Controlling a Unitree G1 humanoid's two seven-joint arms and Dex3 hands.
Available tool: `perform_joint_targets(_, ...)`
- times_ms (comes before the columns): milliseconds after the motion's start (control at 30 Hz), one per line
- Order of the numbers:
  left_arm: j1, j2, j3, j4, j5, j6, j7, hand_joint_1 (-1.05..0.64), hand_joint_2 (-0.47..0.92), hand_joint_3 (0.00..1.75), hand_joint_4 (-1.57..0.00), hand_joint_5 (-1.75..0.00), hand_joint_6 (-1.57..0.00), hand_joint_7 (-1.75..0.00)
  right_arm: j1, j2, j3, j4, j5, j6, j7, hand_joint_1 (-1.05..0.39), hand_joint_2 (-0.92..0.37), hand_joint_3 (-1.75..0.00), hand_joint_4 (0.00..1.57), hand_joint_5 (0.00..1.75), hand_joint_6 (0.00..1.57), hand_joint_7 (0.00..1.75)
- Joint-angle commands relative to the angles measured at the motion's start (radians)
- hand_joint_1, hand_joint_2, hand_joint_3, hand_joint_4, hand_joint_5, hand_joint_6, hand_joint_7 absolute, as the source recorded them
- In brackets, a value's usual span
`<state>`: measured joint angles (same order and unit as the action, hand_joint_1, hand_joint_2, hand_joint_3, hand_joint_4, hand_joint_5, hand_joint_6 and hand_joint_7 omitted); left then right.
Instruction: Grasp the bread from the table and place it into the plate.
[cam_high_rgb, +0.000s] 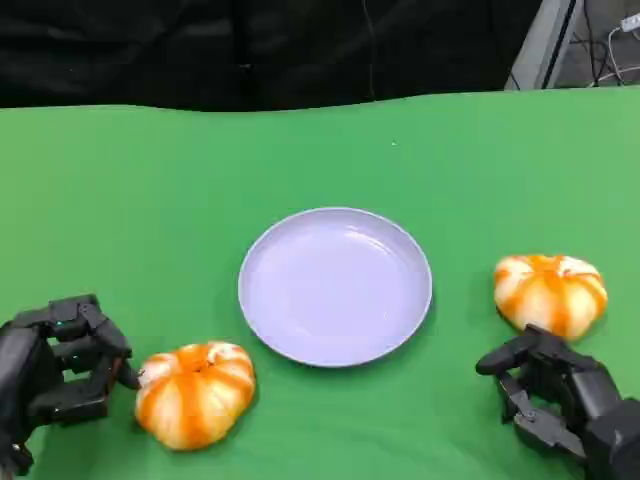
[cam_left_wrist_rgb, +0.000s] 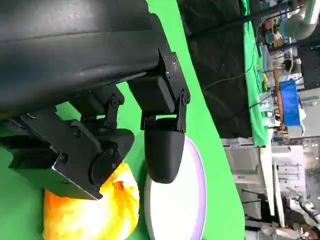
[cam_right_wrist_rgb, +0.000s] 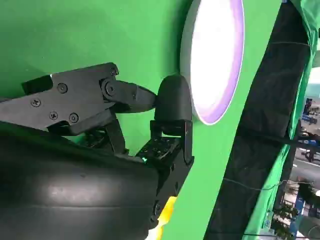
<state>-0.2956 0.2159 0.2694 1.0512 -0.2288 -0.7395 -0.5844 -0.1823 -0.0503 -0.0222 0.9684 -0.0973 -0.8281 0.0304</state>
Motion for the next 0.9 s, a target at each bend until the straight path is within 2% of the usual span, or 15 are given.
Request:
perform_joint_targets(33, 0.002, 0.017, 0.010, 0.006, -0.010, 0.000, -0.005, 0.14, 0.57, 1.18, -1.07, -1.40, -1.04, -1.21, 0.008, -0.010, 0.000, 0.008, 0.003, 0.017, -0.002, -0.11, -0.91, -0.54, 0.68, 1.73, 0.74, 1.21)
perform_joint_targets(533, 0.003, 0.006, 0.019, -0.001, -0.023, -0.008, -0.001, 0.14, 0.56, 1.19, -1.07, -1.37, -1.04, -1.20, 0.008, -0.013, 0.001, 0.009, 0.001, 0.014, -0.002, -0.13, -0.91, -0.52, 0.68, 1.73, 0.74, 1.21)
perform_joint_targets(633, 0.000, -0.019, 0.054, -0.008, -0.083, 0.002, -0.036, 0.16, 0.58, 1.14, -1.00, -1.34, -1.01, -1.11, 0.007, -0.013, 0.001, 0.012, 0.000, 0.011, -0.004, -0.13, -0.91, -0.52, 0.69, 1.73, 0.74, 1.21)
perform_joint_targets(733, -0.008, -0.043, 0.098, -0.012, -0.167, 0.040, -0.102, 0.13, 0.60, 1.09, -0.91, -1.29, -0.98, -0.93, 0.007, -0.013, 0.001, 0.011, -0.003, 0.010, -0.009, -0.13, -0.91, -0.51, 0.69, 1.73, 0.74, 1.21)
perform_joint_targets(867, -0.013, -0.048, 0.118, -0.007, -0.198, 0.058, -0.142, 0.12, 0.59, 1.08, -0.89, -1.24, -1.01, -0.79, 0.007, -0.013, 0.001, 0.011, -0.003, 0.011, -0.009, -0.13, -0.91, -0.51, 0.68, 1.72, 0.75, 1.21)
perform_joint_targets(900, -0.013, -0.048, 0.139, -0.014, -0.245, 0.126, -0.195, 0.12, 0.59, 1.08, -0.89, -1.24, -1.01, -0.79, 0.005, -0.012, 0.001, 0.014, -0.002, 0.011, -0.007, -0.13, -0.91, -0.51, 0.68, 1.72, 0.75, 1.21)
